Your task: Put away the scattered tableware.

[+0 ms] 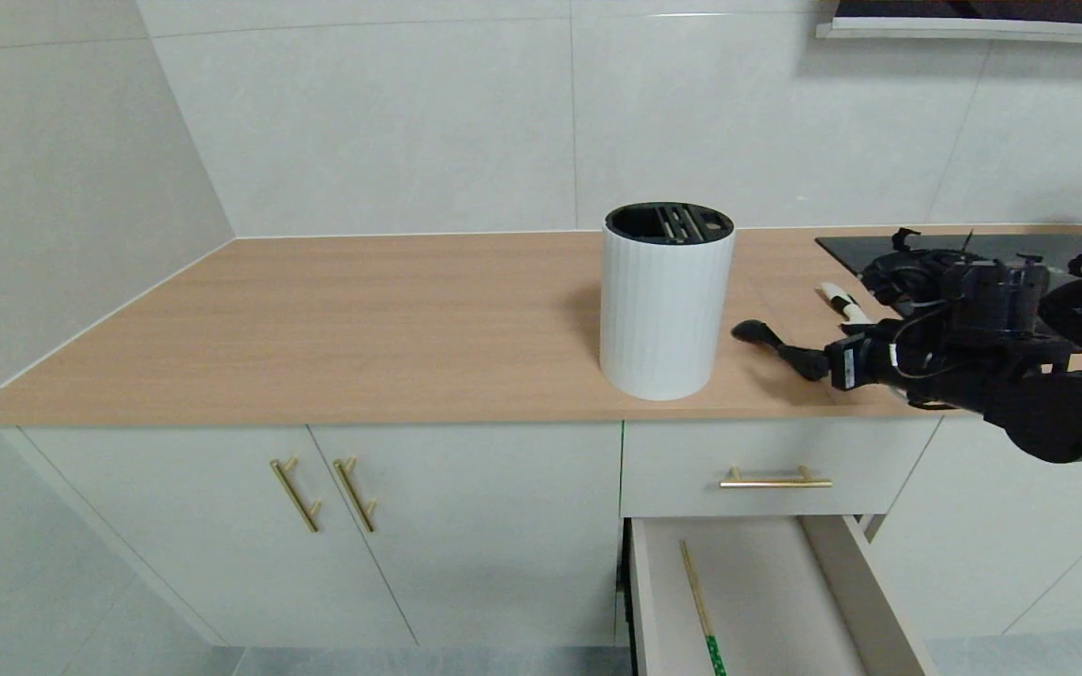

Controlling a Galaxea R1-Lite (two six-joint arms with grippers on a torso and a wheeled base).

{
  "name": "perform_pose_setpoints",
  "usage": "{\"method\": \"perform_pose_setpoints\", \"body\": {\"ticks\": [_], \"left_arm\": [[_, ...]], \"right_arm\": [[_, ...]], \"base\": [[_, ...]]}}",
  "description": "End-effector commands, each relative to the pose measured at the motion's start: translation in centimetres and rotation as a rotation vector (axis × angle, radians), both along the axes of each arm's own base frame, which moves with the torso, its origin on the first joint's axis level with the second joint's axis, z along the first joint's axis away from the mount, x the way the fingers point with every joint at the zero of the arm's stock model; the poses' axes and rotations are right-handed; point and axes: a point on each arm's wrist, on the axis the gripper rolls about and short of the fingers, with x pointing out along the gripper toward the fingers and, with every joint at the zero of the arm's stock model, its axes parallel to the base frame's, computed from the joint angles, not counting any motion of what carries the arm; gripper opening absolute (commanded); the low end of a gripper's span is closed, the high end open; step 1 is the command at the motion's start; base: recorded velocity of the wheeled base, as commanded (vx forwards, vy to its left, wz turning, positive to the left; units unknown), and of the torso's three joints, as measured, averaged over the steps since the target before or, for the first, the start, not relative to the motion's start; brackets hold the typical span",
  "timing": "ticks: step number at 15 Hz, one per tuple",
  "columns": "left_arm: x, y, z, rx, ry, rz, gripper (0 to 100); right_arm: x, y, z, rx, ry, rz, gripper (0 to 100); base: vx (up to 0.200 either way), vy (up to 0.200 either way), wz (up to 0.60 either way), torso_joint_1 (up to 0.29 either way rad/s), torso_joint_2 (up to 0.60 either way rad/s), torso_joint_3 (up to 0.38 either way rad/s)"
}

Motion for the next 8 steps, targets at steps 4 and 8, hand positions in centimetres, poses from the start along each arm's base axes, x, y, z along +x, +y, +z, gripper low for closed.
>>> {"method": "perform_pose_setpoints", "body": {"ticks": [4, 8], "left_arm": [[0.0, 0.0, 0.0, 0.000, 0.000, 0.000, 100], [0.0, 0.0, 0.0, 0.000, 0.000, 0.000, 100]], "right_arm": [[2.5, 0.1, -3.5, -0.005, 0.068, 0.003, 100], [3.4, -0.5, -4.2, -0.004, 0.073, -0.019, 100]], "base": [[0.000, 0.000, 0.00, 0.000, 0.00, 0.000], [0.000, 0.000, 0.00, 0.000, 0.00, 0.000]]}}
